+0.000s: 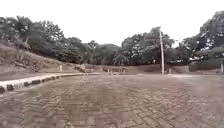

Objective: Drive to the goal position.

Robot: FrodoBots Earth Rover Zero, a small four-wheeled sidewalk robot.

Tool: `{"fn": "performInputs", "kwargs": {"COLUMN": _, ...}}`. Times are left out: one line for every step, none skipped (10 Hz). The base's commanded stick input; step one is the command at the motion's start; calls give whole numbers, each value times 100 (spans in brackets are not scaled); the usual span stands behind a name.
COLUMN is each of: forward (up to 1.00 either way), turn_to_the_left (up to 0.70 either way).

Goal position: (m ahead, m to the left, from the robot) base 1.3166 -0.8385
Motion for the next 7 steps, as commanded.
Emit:
{"fn": "performInputs", "kwargs": {"forward": 100, "turn_to_the_left": 0}}
{"fn": "performInputs", "kwargs": {"forward": 100, "turn_to_the_left": 0}}
{"fn": "performInputs", "kwargs": {"forward": 100, "turn_to_the_left": 0}}
{"fn": "performInputs", "kwargs": {"forward": 100, "turn_to_the_left": 0}}
{"fn": "performInputs", "kwargs": {"forward": 100, "turn_to_the_left": 0}}
{"fn": "performInputs", "kwargs": {"forward": 100, "turn_to_the_left": 0}}
{"fn": "performInputs", "kwargs": {"forward": 100, "turn_to_the_left": 0}}
